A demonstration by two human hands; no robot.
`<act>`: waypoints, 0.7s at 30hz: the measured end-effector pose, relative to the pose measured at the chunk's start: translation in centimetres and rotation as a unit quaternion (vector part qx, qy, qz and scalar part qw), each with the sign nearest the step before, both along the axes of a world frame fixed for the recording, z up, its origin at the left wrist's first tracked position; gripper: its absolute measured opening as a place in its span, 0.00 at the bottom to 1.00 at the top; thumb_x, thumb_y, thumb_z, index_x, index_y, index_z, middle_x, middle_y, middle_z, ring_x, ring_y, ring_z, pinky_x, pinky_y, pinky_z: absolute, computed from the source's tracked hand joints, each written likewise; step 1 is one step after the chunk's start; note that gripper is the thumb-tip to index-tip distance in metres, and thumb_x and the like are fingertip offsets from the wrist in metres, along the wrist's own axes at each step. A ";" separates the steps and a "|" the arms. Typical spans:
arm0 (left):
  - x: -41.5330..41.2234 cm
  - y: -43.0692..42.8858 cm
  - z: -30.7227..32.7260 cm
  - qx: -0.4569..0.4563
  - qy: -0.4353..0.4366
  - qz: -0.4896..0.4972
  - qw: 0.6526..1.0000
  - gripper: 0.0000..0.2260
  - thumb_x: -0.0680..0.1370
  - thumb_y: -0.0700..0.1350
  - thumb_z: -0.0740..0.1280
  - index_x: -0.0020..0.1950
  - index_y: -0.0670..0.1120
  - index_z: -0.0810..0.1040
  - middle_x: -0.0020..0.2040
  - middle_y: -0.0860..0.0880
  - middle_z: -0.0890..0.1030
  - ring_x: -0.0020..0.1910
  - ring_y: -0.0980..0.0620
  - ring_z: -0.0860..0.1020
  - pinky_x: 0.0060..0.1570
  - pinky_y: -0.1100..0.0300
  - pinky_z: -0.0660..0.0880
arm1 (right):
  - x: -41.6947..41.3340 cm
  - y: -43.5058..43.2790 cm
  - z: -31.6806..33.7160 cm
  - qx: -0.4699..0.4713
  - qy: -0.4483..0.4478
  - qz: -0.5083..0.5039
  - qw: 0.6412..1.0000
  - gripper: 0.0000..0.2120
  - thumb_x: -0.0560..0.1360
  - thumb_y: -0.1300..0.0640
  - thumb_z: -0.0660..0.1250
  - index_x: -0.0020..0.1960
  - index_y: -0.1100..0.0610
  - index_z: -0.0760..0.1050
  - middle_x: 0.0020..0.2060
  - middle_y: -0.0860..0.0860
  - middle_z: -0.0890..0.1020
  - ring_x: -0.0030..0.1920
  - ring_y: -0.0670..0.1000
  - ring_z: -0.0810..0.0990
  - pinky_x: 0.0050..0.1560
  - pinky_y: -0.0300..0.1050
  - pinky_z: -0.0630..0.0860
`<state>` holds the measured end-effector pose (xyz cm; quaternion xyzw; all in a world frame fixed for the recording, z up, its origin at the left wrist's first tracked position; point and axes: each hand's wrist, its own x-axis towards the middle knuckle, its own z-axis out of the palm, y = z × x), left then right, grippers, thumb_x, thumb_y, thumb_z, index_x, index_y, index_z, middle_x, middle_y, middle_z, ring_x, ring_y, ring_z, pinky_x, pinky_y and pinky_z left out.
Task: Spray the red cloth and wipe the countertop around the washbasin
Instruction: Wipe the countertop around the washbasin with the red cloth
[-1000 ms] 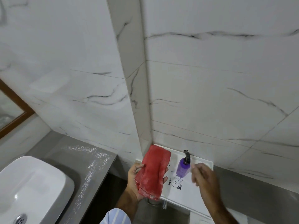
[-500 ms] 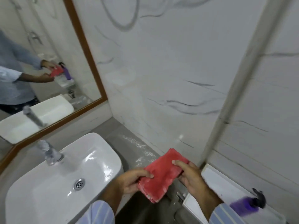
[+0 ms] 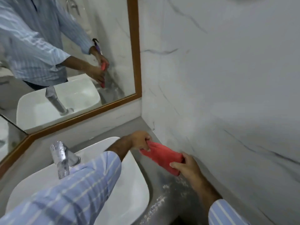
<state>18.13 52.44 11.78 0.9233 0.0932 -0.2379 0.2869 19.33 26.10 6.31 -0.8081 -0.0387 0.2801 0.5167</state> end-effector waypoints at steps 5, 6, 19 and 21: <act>4.8 3.5 -4.8 0.132 0.027 -0.057 0.989 0.11 0.78 0.40 0.74 0.60 0.46 0.88 0.59 0.44 0.88 0.56 0.42 0.85 0.57 0.54 0.81 | 2.6 6.1 -5.9 -0.101 -0.181 0.109 0.972 0.12 0.70 0.57 0.80 0.49 0.50 0.79 0.39 0.41 0.81 0.39 0.36 0.79 0.37 0.25 0.74; 5.0 3.9 -5.6 0.149 0.024 -0.052 0.987 0.11 0.78 0.40 0.74 0.59 0.47 0.87 0.59 0.44 0.87 0.58 0.41 0.85 0.57 0.53 0.81 | 2.5 7.1 -6.9 -0.114 -0.202 0.125 0.965 0.11 0.71 0.58 0.79 0.51 0.53 0.81 0.42 0.45 0.82 0.41 0.42 0.80 0.41 0.29 0.76; 3.5 9.5 -11.4 0.139 0.001 0.060 0.988 0.18 0.81 0.49 0.70 0.72 0.54 0.81 0.71 0.48 0.83 0.71 0.44 0.80 0.73 0.50 0.76 | 0.0 9.9 -17.1 -0.253 -0.344 0.361 0.829 0.21 0.73 0.43 0.68 0.61 0.53 0.82 0.59 0.52 0.83 0.60 0.55 0.80 0.61 0.55 0.81; 0.7 10.5 -11.8 0.166 -0.082 0.183 0.966 0.21 0.82 0.58 0.68 0.74 0.54 0.79 0.74 0.50 0.81 0.76 0.46 0.76 0.83 0.46 0.65 | 0.8 10.6 -17.2 -0.229 -0.397 0.348 0.818 0.18 0.77 0.46 0.65 0.61 0.54 0.83 0.59 0.52 0.85 0.61 0.55 0.82 0.62 0.57 0.82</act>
